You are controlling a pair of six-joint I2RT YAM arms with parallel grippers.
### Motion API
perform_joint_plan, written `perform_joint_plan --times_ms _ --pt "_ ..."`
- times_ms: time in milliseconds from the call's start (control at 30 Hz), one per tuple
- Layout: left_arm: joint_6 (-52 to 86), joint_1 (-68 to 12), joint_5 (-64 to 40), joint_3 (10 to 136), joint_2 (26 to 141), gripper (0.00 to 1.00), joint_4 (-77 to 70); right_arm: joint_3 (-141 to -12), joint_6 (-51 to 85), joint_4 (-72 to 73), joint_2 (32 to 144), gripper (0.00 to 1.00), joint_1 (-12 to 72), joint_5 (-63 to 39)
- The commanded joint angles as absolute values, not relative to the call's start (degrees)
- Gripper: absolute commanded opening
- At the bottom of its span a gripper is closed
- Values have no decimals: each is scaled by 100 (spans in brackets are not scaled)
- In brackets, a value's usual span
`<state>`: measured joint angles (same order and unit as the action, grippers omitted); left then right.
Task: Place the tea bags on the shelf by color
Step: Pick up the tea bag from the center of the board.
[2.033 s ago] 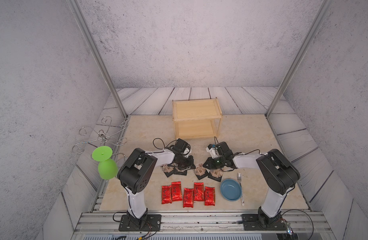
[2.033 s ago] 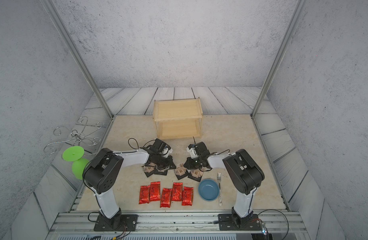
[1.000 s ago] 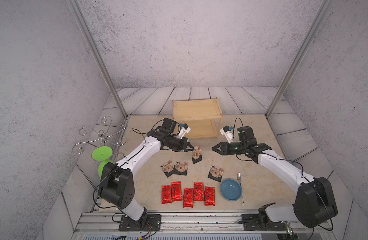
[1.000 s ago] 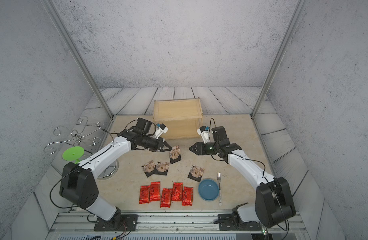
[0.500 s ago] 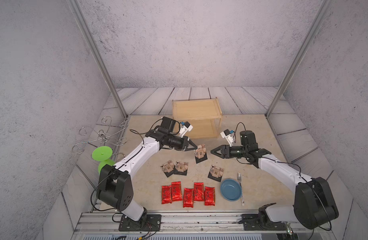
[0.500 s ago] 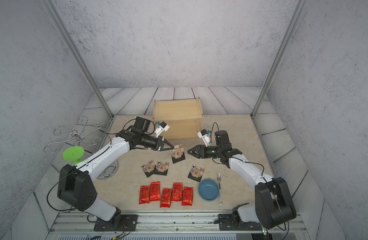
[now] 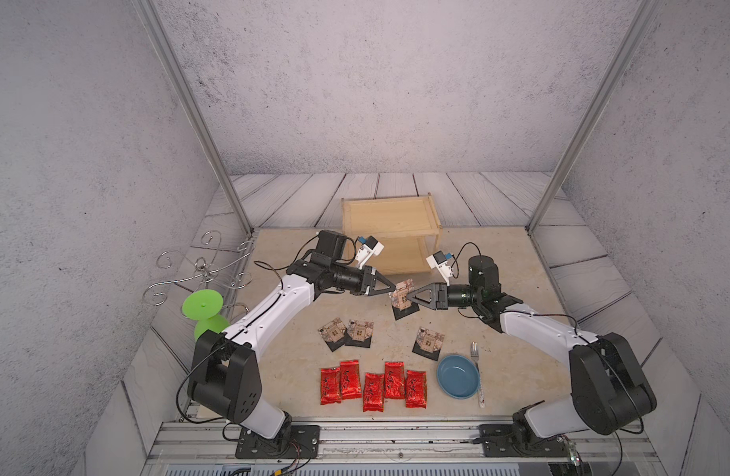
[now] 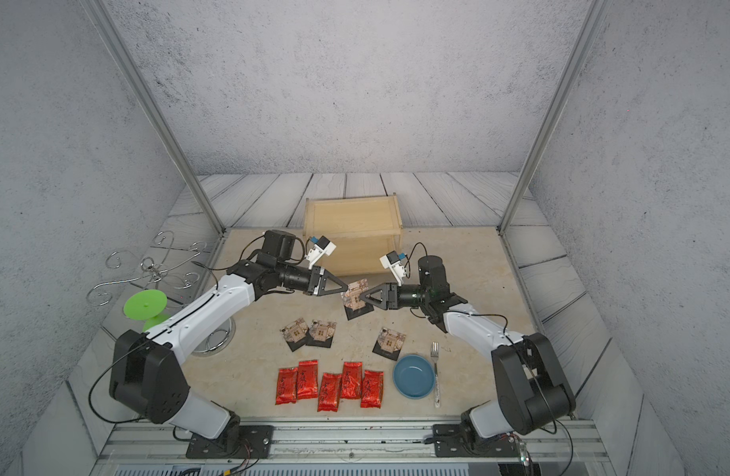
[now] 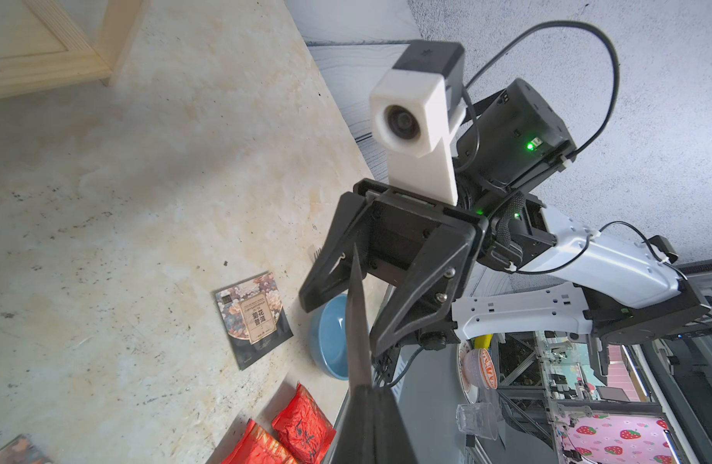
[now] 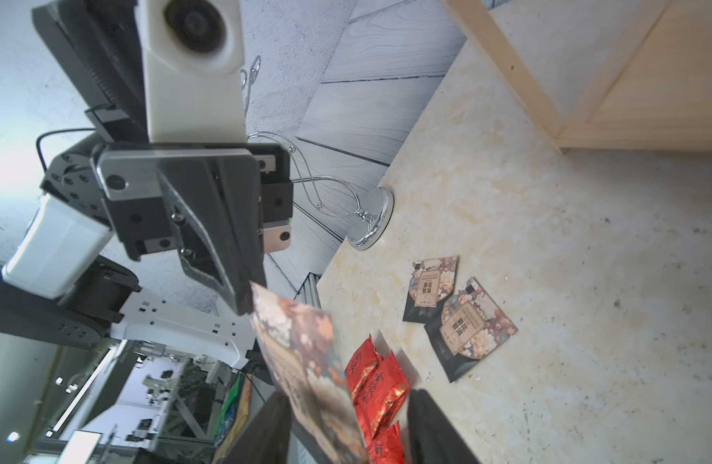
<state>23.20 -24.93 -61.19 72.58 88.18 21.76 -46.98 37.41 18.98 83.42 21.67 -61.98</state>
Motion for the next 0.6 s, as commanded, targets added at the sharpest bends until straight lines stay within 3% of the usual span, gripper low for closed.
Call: perform_joint_plan --times_ms 0,533,567 --pt "2356 -2374 -6183 7140 8715 0 2062 -4625 3750 1999 8178 41 2153 -6311" --pt "2307 -2290 -5799 7003 8580 0 2165 -4783 3719 1368 7945 2 2149 -5979" --pt "2309 -2262 -5669 7020 8544 5 2227 -4890 3620 1070 7932 0 2145 -5847"
